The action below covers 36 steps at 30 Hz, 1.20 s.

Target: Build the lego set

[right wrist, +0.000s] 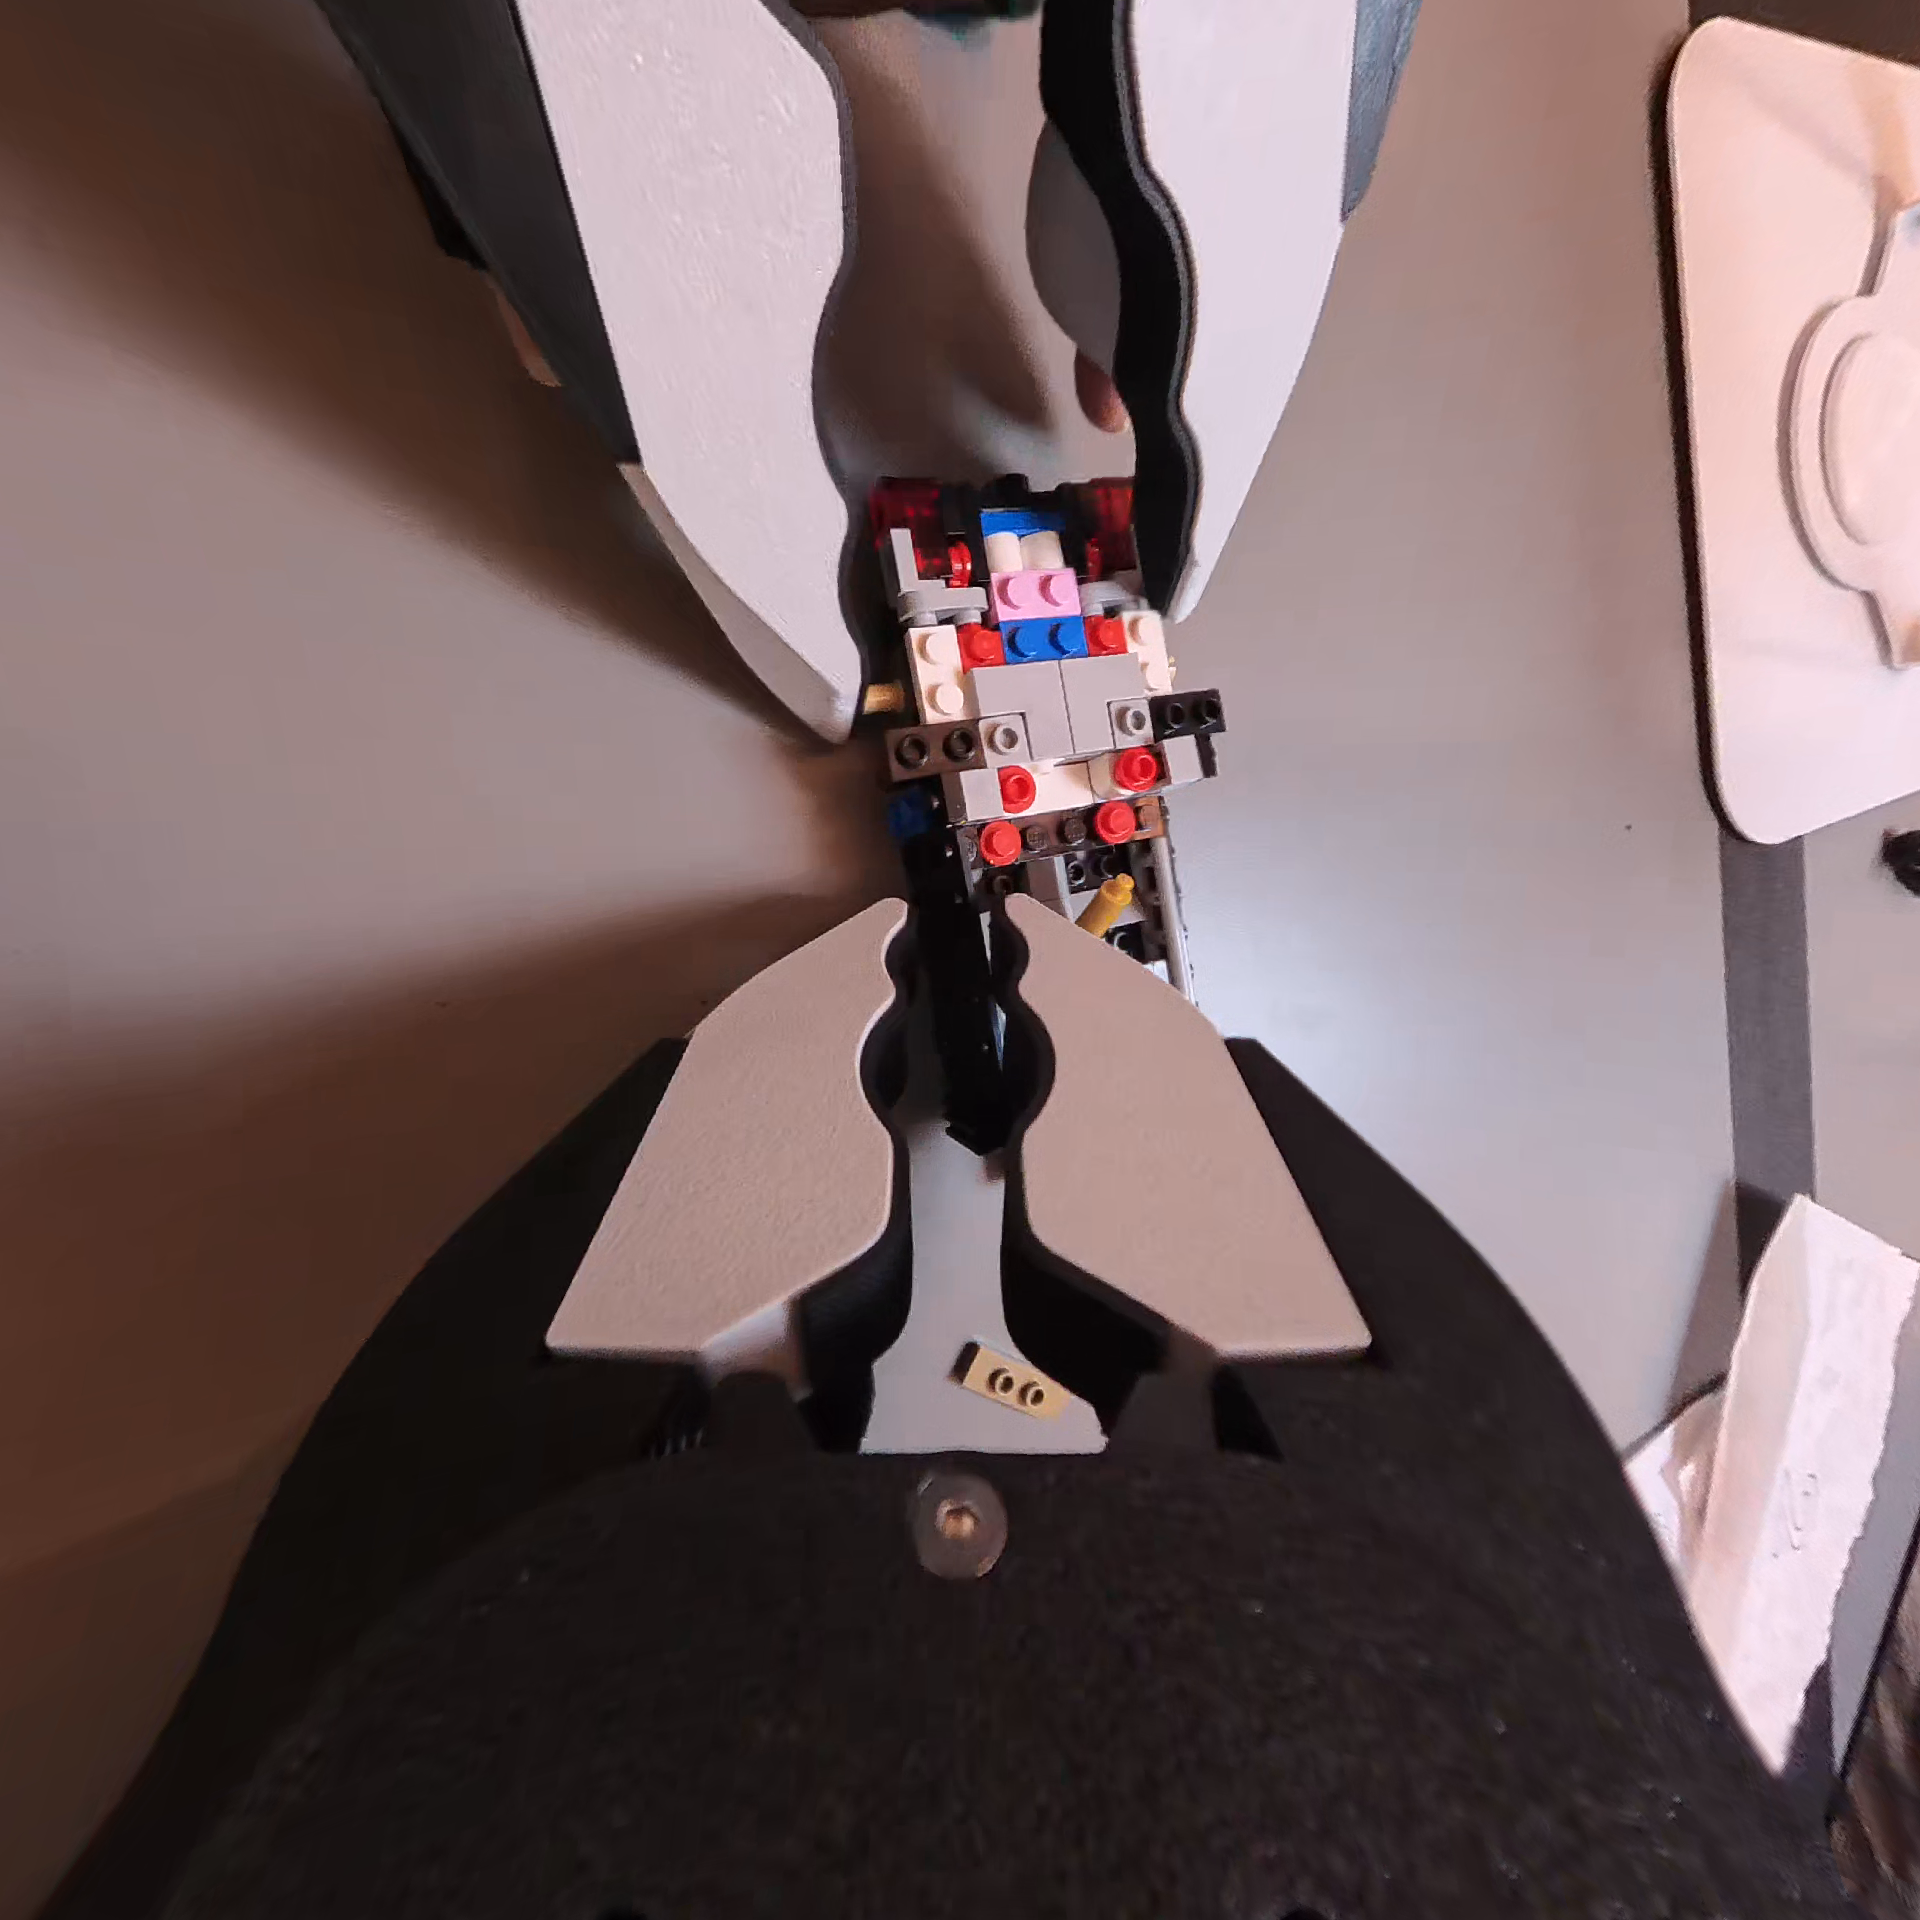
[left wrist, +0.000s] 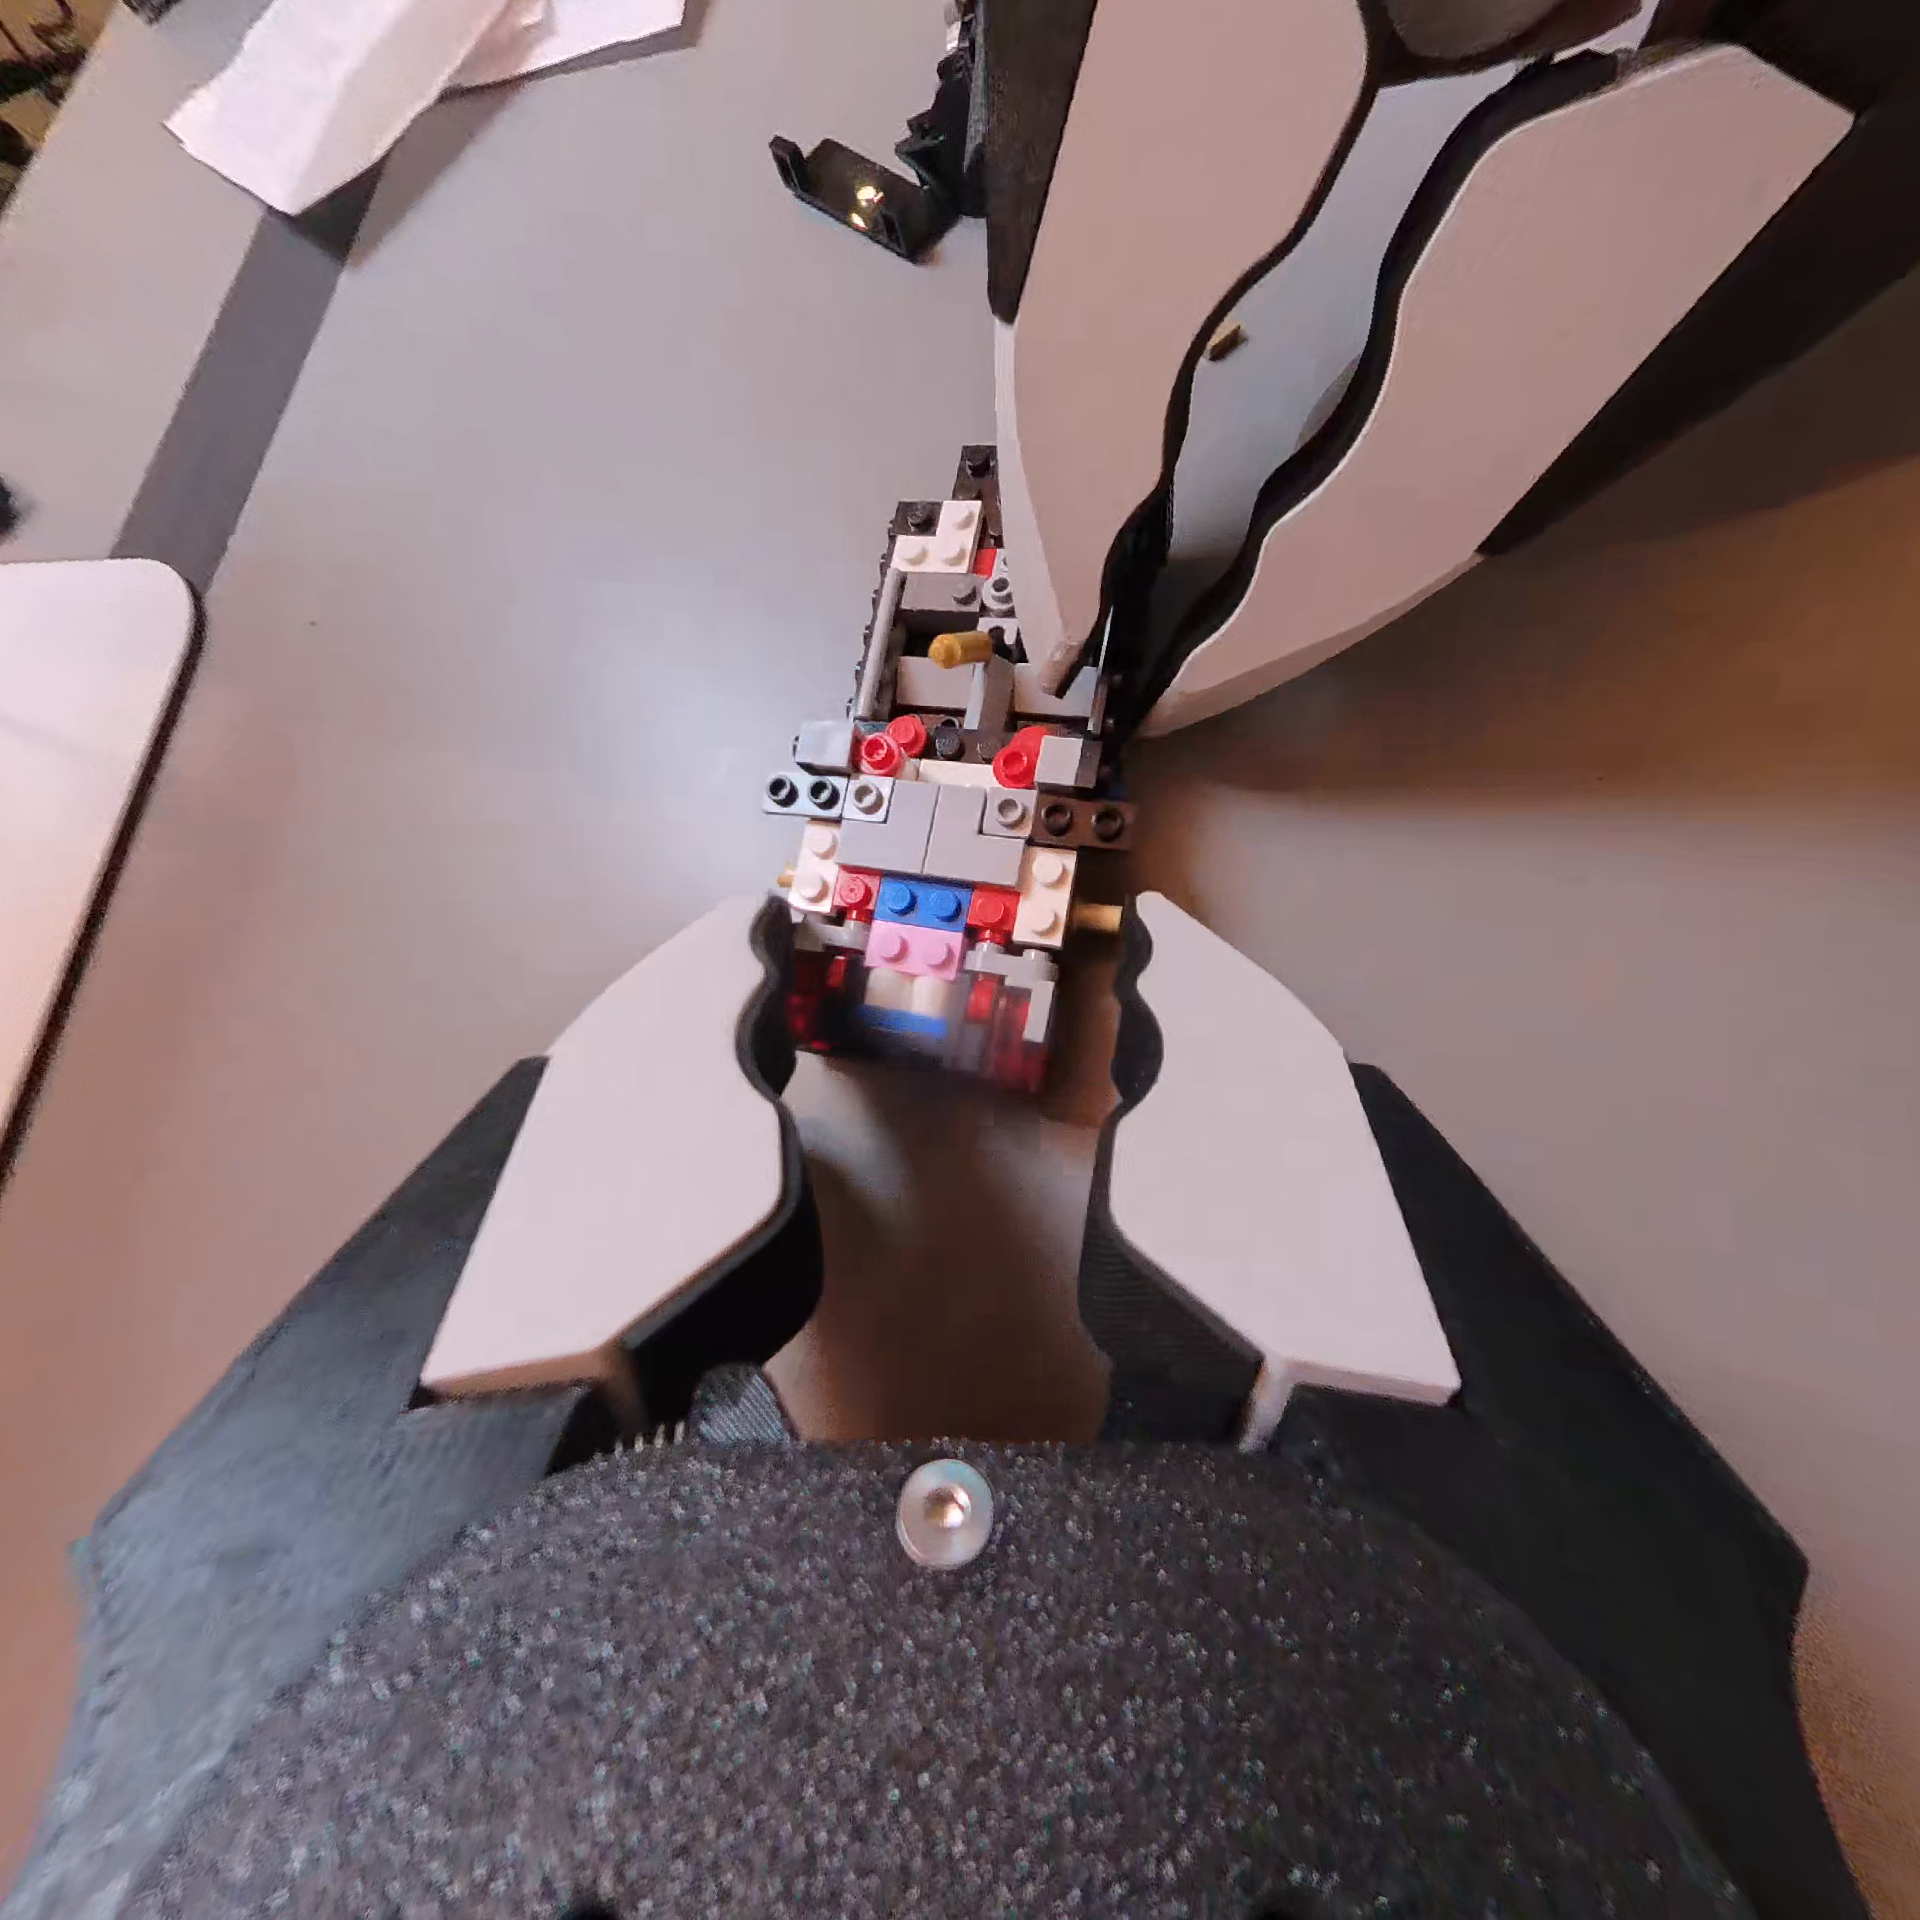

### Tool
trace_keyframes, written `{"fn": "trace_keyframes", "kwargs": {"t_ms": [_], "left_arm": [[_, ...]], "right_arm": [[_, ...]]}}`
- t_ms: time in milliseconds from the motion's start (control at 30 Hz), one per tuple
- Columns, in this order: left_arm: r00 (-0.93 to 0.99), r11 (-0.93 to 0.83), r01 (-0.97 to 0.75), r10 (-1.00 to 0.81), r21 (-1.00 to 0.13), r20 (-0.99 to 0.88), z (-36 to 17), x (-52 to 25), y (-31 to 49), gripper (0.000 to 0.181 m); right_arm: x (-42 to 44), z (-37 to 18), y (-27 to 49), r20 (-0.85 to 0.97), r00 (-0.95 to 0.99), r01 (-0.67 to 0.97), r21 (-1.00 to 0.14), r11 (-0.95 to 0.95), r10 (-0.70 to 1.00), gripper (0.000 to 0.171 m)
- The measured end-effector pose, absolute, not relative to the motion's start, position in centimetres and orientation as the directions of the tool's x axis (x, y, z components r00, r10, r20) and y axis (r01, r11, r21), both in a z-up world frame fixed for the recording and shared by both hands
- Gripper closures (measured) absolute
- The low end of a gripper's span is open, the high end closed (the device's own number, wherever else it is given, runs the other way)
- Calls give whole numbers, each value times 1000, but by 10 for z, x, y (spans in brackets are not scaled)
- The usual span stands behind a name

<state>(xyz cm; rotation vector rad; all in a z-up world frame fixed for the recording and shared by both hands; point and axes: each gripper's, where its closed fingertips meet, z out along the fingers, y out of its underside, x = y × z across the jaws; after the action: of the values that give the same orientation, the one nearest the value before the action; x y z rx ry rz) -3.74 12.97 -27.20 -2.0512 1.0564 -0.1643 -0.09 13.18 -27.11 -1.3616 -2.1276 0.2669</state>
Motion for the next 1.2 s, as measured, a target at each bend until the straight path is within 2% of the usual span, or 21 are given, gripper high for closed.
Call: {"fn": "trace_keyframes", "kwargs": {"t_ms": [167, 367, 633, 733, 800, 933, 1000, 1067, 1200], "left_arm": [[641, -350, -647, -730, -677, -235, -272, -41, 124, 122], [650, -373, -642, -728, -670, -217, -273, -48, 118, 122], [638, -369, -649, -740, -666, -212, -273, -50, 113, 122], [625, -372, -665, -752, -648, -210, -274, -52, 110, 122], [615, -366, -670, -761, -646, -206, -273, -51, 109, 116], [617, -351, -642, -764, -682, -187, -273, -43, 114, 108], [631, -346, -637, -748, -688, -208, -272, -44, 120, 118], [634, -348, -635, -745, -689, -207, -272, -46, 120, 119], [649, -369, -638, -730, -675, -214, -272, -49, 120, 119]], "right_arm": [[-5, -270, 126, 465, -331, 708, -454, 542, 821, 160], [-12, -268, 120, 656, -368, 600, -373, 708, 658, 158], [-9, -266, 116, 477, -302, 636, -545, 547, 825, 158], [-8, -266, 115, 415, -314, 645, -567, 513, 854, 159], [-8, -266, 113, 393, -327, 648, -569, 507, 859, 162], [-9, -267, 108, 375, -365, 643, -560, 522, 852, 164], [-10, -267, 107, 390, -372, 635, -554, 538, 842, 164], [-10, -267, 108, 434, -373, 621, -540, 568, 820, 164], [-13, -266, 109, 608, -403, 585, -404, 704, 684, 164]]}}
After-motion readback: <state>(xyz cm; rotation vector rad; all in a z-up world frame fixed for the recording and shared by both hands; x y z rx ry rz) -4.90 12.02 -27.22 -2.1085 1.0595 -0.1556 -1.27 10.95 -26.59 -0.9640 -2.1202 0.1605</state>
